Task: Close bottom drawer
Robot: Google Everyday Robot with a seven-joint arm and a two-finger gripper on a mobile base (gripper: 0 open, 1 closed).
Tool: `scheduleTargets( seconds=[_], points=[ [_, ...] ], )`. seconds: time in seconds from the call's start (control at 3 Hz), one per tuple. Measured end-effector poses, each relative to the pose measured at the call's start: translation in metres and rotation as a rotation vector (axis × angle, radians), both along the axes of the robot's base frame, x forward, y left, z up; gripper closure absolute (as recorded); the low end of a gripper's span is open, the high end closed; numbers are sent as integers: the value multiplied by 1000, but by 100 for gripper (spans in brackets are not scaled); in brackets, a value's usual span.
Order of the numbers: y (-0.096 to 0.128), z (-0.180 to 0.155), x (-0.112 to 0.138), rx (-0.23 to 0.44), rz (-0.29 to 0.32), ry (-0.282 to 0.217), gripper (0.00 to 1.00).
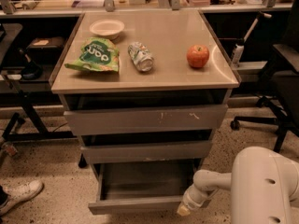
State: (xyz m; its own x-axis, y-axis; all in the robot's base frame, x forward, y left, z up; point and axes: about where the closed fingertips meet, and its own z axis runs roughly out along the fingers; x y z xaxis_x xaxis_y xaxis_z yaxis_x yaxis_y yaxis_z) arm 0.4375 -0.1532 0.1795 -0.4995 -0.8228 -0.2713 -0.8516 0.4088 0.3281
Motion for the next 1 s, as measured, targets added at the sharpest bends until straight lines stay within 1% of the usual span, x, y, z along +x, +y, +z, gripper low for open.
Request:
scheduleTargets(
  seconds=[0.33, 0.67, 1.0],
  points=[
    [0, 0, 0, 0, 0, 0, 11],
    [0, 0, 0, 0, 0, 0, 0],
    [0, 0, 0, 0, 0, 0, 0]
  ],
)
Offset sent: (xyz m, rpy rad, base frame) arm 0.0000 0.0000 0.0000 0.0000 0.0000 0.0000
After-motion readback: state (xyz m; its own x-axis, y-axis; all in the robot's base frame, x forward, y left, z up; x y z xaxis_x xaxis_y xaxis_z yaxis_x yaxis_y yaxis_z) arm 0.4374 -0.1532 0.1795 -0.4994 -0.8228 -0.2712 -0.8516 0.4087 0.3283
